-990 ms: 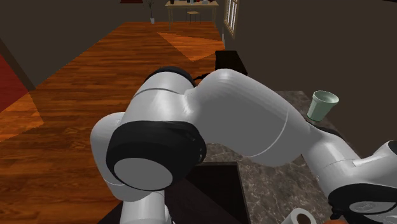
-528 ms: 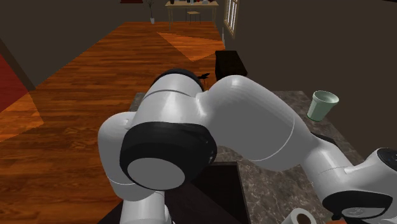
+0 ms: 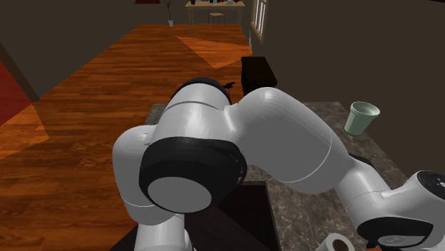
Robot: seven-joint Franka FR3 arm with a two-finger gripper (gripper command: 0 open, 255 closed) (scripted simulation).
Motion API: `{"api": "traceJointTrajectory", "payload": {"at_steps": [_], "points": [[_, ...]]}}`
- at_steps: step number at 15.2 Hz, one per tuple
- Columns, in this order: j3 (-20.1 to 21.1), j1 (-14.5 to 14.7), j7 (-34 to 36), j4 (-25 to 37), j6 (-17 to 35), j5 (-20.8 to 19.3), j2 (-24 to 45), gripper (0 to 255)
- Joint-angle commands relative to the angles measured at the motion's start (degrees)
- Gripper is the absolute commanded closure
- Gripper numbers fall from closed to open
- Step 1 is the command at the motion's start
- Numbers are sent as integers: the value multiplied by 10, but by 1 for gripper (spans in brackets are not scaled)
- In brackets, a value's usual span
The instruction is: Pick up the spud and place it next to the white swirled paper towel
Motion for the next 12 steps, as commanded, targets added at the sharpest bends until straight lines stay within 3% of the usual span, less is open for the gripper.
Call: {"api": "traceJointTrajectory", "payload": {"at_steps": [1, 6, 10, 12], "points": [[-1, -1, 0, -7, -12, -1, 3, 0], [-1, -1, -1, -4, -15, 0, 3, 0], [0, 3, 8, 14, -82, -12, -47, 0], [0, 3, 8, 14, -82, -12, -47, 0]]}}
